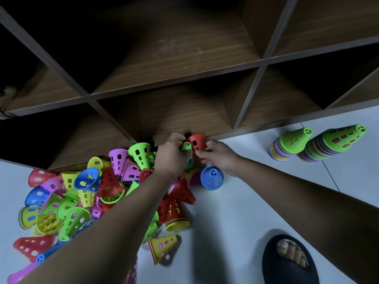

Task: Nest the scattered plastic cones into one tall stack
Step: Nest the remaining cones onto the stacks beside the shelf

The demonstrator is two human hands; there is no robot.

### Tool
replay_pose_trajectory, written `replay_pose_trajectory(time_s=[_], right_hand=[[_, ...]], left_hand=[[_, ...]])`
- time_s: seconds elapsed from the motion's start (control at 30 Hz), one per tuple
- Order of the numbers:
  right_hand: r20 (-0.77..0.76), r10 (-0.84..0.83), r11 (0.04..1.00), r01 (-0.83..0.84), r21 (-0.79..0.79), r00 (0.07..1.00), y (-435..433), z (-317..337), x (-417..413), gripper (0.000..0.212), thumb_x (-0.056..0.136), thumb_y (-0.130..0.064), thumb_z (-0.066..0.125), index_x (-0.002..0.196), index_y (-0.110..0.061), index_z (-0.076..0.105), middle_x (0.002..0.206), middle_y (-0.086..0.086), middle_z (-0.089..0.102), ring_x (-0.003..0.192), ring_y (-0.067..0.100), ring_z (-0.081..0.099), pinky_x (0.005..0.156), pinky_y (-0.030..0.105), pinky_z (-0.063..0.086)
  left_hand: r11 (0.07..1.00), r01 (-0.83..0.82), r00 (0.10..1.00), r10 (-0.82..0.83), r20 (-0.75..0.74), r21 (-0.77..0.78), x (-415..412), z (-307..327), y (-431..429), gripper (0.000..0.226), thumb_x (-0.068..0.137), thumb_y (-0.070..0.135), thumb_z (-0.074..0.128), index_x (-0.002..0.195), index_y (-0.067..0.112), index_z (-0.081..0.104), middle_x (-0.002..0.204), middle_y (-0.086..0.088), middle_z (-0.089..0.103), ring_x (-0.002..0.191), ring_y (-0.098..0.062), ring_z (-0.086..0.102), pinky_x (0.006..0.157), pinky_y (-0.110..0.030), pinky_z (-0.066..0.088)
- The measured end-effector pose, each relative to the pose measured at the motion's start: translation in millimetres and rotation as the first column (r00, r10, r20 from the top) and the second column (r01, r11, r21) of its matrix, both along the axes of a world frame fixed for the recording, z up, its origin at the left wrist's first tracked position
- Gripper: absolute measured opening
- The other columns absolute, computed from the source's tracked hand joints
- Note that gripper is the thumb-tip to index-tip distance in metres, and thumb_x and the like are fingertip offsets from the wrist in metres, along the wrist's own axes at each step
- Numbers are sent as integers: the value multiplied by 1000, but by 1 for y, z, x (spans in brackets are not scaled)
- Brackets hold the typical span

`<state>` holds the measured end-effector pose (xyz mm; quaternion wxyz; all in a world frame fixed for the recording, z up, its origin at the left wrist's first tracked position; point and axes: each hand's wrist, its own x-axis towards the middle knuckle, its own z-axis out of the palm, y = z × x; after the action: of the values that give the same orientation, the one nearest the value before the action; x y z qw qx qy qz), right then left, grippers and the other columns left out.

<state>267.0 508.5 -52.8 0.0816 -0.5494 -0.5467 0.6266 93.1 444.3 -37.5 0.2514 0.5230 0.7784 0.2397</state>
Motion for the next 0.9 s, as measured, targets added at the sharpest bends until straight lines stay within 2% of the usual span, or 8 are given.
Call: replay_pose_trajectory(time_s=[0.13,0.2,0.27,0.33,0.47,0.6,0.7,0.9], right_hand=[[-21,-27,995,29,101,999,-4,22,17,32,98,-36,74,126,-22,65,111,3,74,93,18,77,99,45,59],[-15,-52,982,54,183,999,-6,33,30,31,97,-42,73,125,-28,66,107,-1,76,91,16,77,100,46,58],[3,-76,957,72,283,997,-11,47,45,23,96,-48,71,116,-37,68,101,-5,76,88,13,76,95,45,59],[16,-106,929,93,360,994,-17,61,58,15,97,-47,69,110,-39,69,92,-7,74,83,8,72,84,35,57],[27,-135,850,102,517,990,-41,85,77,7,96,-36,71,101,-33,68,72,-13,61,67,8,56,62,22,40],[72,-109,751,35,659,991,-66,89,84,14,87,-27,76,98,-27,68,79,-10,63,74,14,60,68,25,47],[103,-56,719,-31,694,993,-77,84,84,16,84,-34,73,98,-29,67,86,-8,62,79,15,60,73,32,51],[158,21,680,-130,722,987,-86,57,77,17,87,-22,78,101,-24,69,88,-15,55,83,-1,58,79,16,48]], left_hand=[[995,-35,997,27,78,92,0,15,-8,42,89,28,87,123,24,61,116,8,70,110,-9,66,87,-18,51],[991,-57,990,40,136,122,2,27,-14,40,90,30,87,120,28,60,115,14,68,111,-3,64,88,-15,50],[984,-95,974,62,216,148,4,40,-21,39,89,31,87,118,32,60,114,18,69,111,4,63,89,-18,53],[977,-127,956,75,282,170,6,54,-29,39,90,32,87,117,35,60,116,20,69,112,7,62,91,-20,54],[962,-152,927,59,370,228,14,73,-48,38,92,28,85,120,36,61,117,20,67,115,5,61,90,-21,53],[939,-160,918,29,394,304,24,81,-59,37,94,26,83,123,33,61,118,14,67,120,-8,63,99,-32,55],[934,-131,917,-14,400,333,34,85,-64,37,95,25,82,125,31,61,117,12,67,118,-15,67,95,-45,59],[943,-17,948,-89,305,331,51,73,-71,36,93,21,84,121,31,63,116,15,67,116,-11,66,95,-33,56]])
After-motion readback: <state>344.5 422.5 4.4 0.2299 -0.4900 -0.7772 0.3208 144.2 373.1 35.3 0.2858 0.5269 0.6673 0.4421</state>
